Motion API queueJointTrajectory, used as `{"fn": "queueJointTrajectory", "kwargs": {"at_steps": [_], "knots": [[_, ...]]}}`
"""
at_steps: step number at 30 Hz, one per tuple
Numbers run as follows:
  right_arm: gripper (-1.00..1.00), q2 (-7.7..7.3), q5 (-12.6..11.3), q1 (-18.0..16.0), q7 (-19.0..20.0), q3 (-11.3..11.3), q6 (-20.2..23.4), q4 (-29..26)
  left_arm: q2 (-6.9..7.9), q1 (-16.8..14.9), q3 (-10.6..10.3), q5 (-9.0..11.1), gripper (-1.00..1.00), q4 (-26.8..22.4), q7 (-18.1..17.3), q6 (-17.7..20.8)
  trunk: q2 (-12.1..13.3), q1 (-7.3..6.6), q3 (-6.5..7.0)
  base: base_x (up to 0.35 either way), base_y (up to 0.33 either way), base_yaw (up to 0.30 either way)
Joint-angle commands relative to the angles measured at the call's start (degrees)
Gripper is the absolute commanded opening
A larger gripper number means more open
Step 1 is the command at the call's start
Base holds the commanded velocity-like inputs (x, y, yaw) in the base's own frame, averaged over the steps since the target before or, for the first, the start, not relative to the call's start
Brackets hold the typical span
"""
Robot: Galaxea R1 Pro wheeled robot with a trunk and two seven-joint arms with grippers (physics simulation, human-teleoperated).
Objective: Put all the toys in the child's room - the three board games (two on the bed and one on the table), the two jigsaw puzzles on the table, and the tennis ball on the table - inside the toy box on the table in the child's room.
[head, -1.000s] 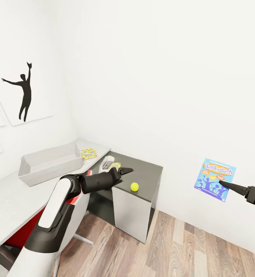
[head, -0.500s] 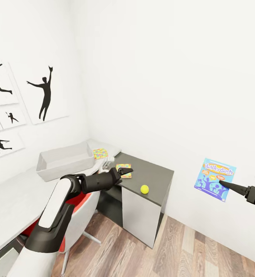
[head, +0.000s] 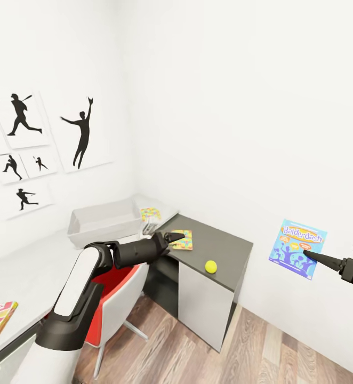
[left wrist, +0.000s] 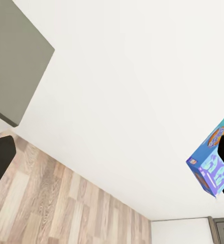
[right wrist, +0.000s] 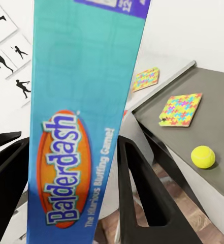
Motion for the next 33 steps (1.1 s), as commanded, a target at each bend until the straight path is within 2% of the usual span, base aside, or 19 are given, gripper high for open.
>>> {"fn": "queueJointTrajectory", "kwargs": {"at_steps": [1,33], "knots": [[-1.0,-0.02,0.0,0.0,0.3,-0.1,0.3,0.0,-0.05,-0.1,0.0,0.5,1.0,0.0,0.6,0.1,-0.1,0.04,-0.07,0.0,0.0,0.218],[-1.0,-0.01,0.1,0.0,0.2,0.0,0.3,0.0,-0.12,-0.1,0.1,0.5,1.0,0.0,0.7,0.1,-0.1,0.04,1.76,0.0,0.0,0.222]]}}
